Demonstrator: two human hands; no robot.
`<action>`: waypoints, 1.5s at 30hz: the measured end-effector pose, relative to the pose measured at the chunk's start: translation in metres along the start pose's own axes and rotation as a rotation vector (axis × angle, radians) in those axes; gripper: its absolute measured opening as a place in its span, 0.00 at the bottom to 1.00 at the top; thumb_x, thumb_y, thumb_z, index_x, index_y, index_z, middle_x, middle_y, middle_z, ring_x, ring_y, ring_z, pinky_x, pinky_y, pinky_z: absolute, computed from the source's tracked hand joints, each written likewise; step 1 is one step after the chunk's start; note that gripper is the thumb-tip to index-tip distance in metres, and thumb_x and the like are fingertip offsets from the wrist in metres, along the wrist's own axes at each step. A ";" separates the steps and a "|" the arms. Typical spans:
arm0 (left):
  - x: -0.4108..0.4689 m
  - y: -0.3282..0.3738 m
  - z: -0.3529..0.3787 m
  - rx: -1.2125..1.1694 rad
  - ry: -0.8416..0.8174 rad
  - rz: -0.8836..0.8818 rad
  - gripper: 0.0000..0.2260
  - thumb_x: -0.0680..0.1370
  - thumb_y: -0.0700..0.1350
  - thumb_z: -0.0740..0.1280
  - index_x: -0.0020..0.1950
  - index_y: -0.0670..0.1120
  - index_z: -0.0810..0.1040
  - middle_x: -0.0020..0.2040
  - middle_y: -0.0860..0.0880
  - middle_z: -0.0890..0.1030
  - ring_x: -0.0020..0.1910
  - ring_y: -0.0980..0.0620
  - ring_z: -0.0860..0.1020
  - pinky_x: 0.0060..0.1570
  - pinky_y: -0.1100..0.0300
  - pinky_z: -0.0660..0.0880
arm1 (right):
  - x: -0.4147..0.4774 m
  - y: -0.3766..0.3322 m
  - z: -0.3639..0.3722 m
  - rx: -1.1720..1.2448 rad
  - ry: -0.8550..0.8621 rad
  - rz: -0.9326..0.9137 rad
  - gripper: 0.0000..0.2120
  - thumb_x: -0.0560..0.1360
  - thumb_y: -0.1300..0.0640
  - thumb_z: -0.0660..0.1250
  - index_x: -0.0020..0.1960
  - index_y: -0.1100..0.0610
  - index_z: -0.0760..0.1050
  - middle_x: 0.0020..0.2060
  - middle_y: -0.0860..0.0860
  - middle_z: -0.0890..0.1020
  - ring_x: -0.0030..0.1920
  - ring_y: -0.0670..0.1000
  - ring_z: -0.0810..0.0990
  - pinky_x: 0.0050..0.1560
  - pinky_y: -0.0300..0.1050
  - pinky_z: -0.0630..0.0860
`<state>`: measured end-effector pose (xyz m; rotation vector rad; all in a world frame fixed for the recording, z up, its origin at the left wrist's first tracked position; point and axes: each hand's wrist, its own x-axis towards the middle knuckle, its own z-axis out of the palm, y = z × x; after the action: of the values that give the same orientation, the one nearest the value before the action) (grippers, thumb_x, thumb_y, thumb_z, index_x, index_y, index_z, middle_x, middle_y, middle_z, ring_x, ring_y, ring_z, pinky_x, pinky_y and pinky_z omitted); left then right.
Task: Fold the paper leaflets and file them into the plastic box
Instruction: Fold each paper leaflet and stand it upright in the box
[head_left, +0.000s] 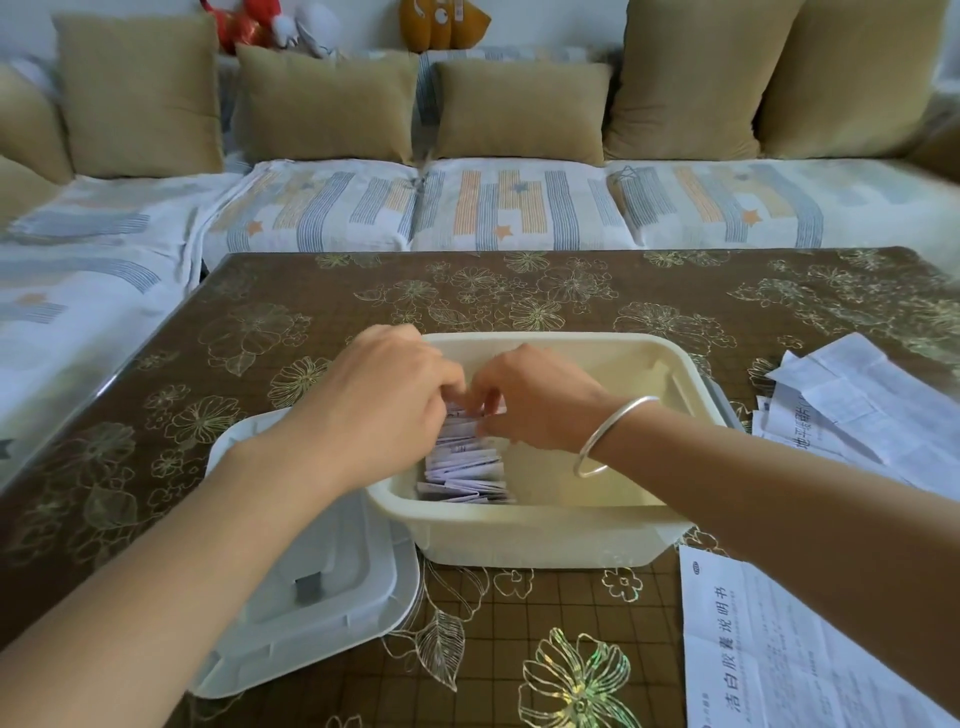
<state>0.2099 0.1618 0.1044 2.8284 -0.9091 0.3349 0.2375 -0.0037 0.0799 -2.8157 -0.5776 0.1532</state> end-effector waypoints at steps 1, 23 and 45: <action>-0.002 0.000 0.000 -0.018 0.009 -0.006 0.15 0.75 0.35 0.62 0.49 0.51 0.85 0.45 0.54 0.84 0.49 0.49 0.75 0.58 0.53 0.69 | -0.003 0.001 -0.004 0.016 0.012 0.010 0.11 0.72 0.53 0.72 0.54 0.50 0.80 0.48 0.46 0.83 0.41 0.47 0.78 0.49 0.42 0.76; -0.112 0.184 0.094 -0.466 0.010 0.074 0.13 0.76 0.37 0.67 0.54 0.53 0.83 0.53 0.60 0.82 0.54 0.63 0.76 0.60 0.62 0.74 | -0.309 0.063 0.066 0.077 0.384 0.507 0.06 0.72 0.45 0.69 0.49 0.40 0.79 0.51 0.37 0.81 0.45 0.42 0.79 0.41 0.41 0.77; -0.152 0.203 0.093 -0.620 -0.082 -0.151 0.14 0.79 0.42 0.65 0.61 0.56 0.79 0.57 0.64 0.77 0.60 0.67 0.71 0.62 0.69 0.68 | -0.223 0.100 0.024 -0.101 -0.170 0.590 0.27 0.68 0.47 0.76 0.62 0.56 0.74 0.55 0.53 0.80 0.53 0.53 0.77 0.46 0.42 0.70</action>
<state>-0.0152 0.0634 -0.0086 2.3218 -0.6580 -0.0772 0.0673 -0.1759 0.0399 -3.0035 0.2392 0.4872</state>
